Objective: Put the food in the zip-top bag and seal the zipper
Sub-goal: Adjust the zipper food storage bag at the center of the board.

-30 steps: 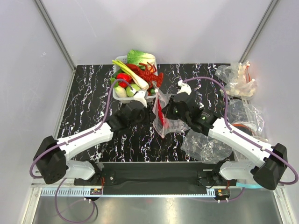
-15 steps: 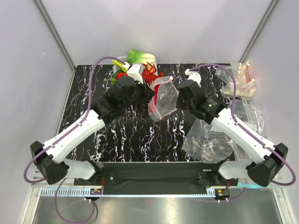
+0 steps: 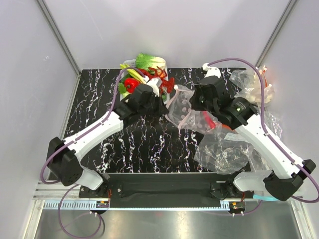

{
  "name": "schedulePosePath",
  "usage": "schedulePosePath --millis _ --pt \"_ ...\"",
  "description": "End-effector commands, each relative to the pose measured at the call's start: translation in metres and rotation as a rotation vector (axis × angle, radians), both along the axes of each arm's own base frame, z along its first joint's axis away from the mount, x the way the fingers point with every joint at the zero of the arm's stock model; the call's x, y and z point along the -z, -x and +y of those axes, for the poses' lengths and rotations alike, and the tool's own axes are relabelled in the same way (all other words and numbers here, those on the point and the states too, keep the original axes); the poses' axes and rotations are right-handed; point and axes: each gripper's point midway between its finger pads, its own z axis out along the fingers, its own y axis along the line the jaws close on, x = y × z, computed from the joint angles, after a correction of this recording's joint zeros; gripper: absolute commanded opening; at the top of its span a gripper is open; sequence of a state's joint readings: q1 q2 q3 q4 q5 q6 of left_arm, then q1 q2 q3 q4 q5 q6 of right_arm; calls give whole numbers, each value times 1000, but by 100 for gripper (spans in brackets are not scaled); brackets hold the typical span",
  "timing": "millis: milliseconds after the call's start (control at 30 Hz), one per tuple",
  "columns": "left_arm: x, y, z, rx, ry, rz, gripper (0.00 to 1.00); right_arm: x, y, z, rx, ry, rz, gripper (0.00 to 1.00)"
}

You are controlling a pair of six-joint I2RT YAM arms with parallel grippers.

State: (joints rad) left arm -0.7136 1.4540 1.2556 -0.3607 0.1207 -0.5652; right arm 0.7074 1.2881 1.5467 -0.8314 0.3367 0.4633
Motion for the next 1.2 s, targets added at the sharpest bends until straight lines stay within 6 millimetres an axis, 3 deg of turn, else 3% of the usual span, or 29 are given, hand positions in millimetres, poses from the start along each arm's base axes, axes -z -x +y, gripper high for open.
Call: schedulePosePath --millis 0,133,167,300,367,400,433,500,533,667,767,867,1033,1167 --pt "-60 1 0 21 104 -118 0 36 0 10 -44 35 75 0" --pt "-55 -1 9 -11 77 -147 2 68 -4 6 -11 86 124 0" --pt "-35 2 8 1 59 -113 2 68 -3 6 -6 78 118 0" --pt "-3 8 2 39 44 -45 1 60 -5 -1 24 70 81 0" --pt "-9 10 3 36 68 -69 3 60 -6 -6 36 87 75 0" --pt "-7 11 5 33 69 -72 6 60 -5 -7 36 96 77 0" --pt "-14 10 8 20 75 -97 27 61 -5 -8 39 102 78 0" --pt "-14 8 14 -2 59 -120 41 59 -5 -8 38 98 71 0" --pt "-18 4 22 -45 45 -148 58 59 -5 -8 34 98 71 0" --pt "-27 -15 55 -182 -12 -198 86 56 -6 -7 30 100 67 0" --pt "-30 -33 89 -297 -41 -194 99 56 -6 -7 28 106 66 0" --pt "-32 -51 125 -435 -44 -185 99 58 -5 -6 20 109 73 0" --pt "-33 -68 191 -824 -53 -186 99 58 -5 -5 10 108 71 0" --pt "-40 -86 213 -946 15 -201 99 59 -5 -5 9 100 69 0"
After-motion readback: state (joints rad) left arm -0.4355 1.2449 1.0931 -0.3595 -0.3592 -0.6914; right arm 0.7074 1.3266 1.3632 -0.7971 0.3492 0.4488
